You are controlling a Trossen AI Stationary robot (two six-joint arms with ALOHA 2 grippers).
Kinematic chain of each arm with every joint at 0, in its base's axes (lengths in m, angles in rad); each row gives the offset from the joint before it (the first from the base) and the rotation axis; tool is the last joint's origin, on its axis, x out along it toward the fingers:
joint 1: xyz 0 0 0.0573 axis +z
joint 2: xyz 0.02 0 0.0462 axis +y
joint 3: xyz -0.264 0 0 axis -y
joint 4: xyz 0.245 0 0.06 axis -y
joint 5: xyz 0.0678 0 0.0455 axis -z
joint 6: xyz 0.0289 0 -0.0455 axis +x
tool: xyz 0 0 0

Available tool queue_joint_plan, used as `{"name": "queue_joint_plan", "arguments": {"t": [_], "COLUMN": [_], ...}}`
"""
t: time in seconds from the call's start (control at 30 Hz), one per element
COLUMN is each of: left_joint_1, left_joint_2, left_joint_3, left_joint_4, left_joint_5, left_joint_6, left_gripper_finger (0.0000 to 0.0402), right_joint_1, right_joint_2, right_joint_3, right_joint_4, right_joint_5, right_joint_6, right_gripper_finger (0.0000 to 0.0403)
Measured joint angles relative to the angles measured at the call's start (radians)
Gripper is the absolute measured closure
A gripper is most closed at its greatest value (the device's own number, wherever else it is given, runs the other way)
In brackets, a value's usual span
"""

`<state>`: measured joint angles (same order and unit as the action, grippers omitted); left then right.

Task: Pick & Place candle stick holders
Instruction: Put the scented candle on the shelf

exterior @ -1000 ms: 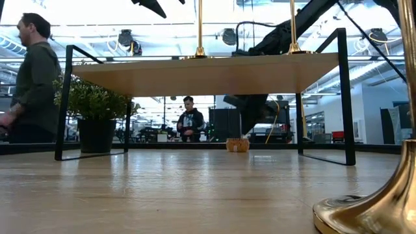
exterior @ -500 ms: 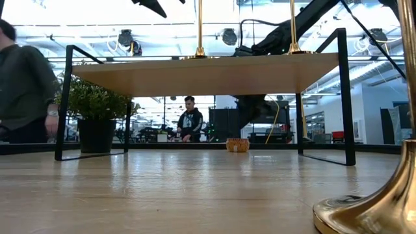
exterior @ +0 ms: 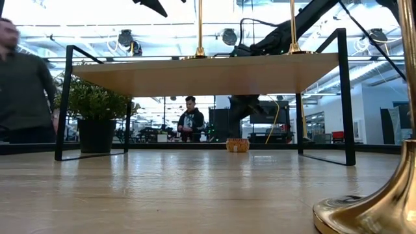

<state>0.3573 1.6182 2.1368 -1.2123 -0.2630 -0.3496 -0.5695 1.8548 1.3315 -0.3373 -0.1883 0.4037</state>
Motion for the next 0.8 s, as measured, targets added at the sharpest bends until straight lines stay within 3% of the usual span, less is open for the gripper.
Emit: {"name": "queue_joint_plan", "arguments": {"t": [0.8], "left_joint_1": [-0.015], "left_joint_2": [0.0], "left_joint_3": [0.0], "left_joint_4": [0.005], "left_joint_5": [-0.001], "left_joint_6": [-0.019], "left_gripper_finger": [0.0005], "right_joint_1": [0.044], "right_joint_2": [0.054], "right_joint_3": [-0.001], "right_joint_4": [0.033], "right_joint_5": [0.006], "right_joint_6": [-0.015], "right_gripper_finger": [0.0403]}}
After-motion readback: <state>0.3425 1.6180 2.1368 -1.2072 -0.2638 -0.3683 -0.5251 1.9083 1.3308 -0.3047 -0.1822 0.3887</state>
